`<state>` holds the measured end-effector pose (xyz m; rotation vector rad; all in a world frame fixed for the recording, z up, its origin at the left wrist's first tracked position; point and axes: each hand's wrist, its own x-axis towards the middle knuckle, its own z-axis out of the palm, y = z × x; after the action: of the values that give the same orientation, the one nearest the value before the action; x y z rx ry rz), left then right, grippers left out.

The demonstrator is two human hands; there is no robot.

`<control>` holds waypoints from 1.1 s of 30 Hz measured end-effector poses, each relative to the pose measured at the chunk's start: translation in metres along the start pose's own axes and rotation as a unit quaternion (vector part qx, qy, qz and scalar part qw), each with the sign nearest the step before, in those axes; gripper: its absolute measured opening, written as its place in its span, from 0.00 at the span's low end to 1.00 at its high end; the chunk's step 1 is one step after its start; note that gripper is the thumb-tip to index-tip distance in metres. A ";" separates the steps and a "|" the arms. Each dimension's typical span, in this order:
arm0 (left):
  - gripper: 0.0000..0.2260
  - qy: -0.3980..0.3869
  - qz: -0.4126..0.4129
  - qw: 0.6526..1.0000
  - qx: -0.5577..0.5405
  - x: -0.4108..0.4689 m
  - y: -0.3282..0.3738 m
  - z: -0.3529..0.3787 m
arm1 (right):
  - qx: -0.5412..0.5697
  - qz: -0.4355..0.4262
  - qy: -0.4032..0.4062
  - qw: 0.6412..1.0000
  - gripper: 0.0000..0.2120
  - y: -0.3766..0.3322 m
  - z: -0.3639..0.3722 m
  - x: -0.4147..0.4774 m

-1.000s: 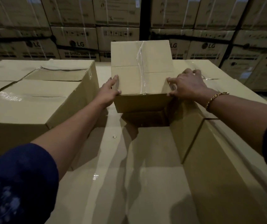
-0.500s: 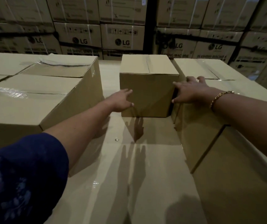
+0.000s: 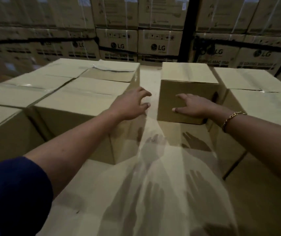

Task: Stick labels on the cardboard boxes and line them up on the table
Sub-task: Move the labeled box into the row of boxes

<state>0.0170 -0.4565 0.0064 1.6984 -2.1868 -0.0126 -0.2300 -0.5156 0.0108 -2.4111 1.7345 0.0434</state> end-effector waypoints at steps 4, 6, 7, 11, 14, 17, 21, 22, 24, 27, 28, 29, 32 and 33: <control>0.19 0.038 -0.089 0.995 0.017 -0.049 -0.065 -0.048 | 0.123 -0.056 0.017 0.991 0.36 -0.093 0.008 -0.014; 0.19 0.058 -0.143 0.988 0.011 -0.071 -0.103 -0.064 | 0.188 -0.065 0.013 0.980 0.37 -0.139 0.018 -0.018; 0.19 0.066 -0.163 0.984 0.010 -0.082 -0.121 -0.070 | 0.215 -0.060 0.009 0.975 0.38 -0.161 0.024 -0.019; 0.20 0.052 -0.204 0.978 -0.007 -0.113 -0.176 -0.088 | 0.291 0.008 0.008 0.957 0.44 -0.222 0.054 -0.014; 0.25 0.041 -0.215 0.975 -0.019 -0.125 -0.201 -0.098 | 0.364 0.053 0.034 0.929 0.38 -0.237 0.072 -0.020; 0.28 0.024 -0.226 0.972 -0.067 -0.131 -0.212 -0.101 | 0.383 0.083 0.090 0.916 0.31 -0.238 0.072 -0.033; 0.30 -0.027 -0.228 0.960 -0.161 -0.137 -0.203 -0.098 | 0.433 0.102 0.098 0.890 0.24 -0.232 0.067 -0.048; 0.29 -0.020 -0.225 0.960 -0.164 -0.139 -0.197 -0.099 | 0.439 0.106 0.095 0.887 0.25 -0.232 0.066 -0.053; 0.28 -0.009 -0.218 0.966 -0.139 -0.143 -0.185 -0.100 | 0.418 0.101 0.086 0.899 0.27 -0.231 0.065 -0.066; 0.27 -0.024 -0.206 0.970 -0.127 -0.160 -0.168 -0.100 | 0.381 0.095 0.080 0.916 0.31 -0.222 0.064 -0.090; 0.26 -0.027 -0.204 0.969 -0.135 -0.168 -0.160 -0.100 | 0.371 0.095 0.081 0.920 0.31 -0.217 0.064 -0.101; 0.25 -0.026 -0.203 0.968 -0.143 -0.177 -0.151 -0.101 | 0.362 0.096 0.081 0.924 0.32 -0.212 0.062 -0.113; 0.25 -0.004 -0.203 0.965 -0.168 -0.211 -0.118 -0.103 | 0.342 0.098 0.085 0.931 0.32 -0.201 0.057 -0.155; 0.25 0.004 -0.205 0.962 -0.180 -0.225 -0.105 -0.104 | 0.335 0.095 0.092 0.933 0.33 -0.199 0.056 -0.173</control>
<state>0.1920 -0.2522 0.0157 1.8836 -1.6600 -0.4796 -0.0940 -0.2837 0.0011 -1.7869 1.6827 -0.6580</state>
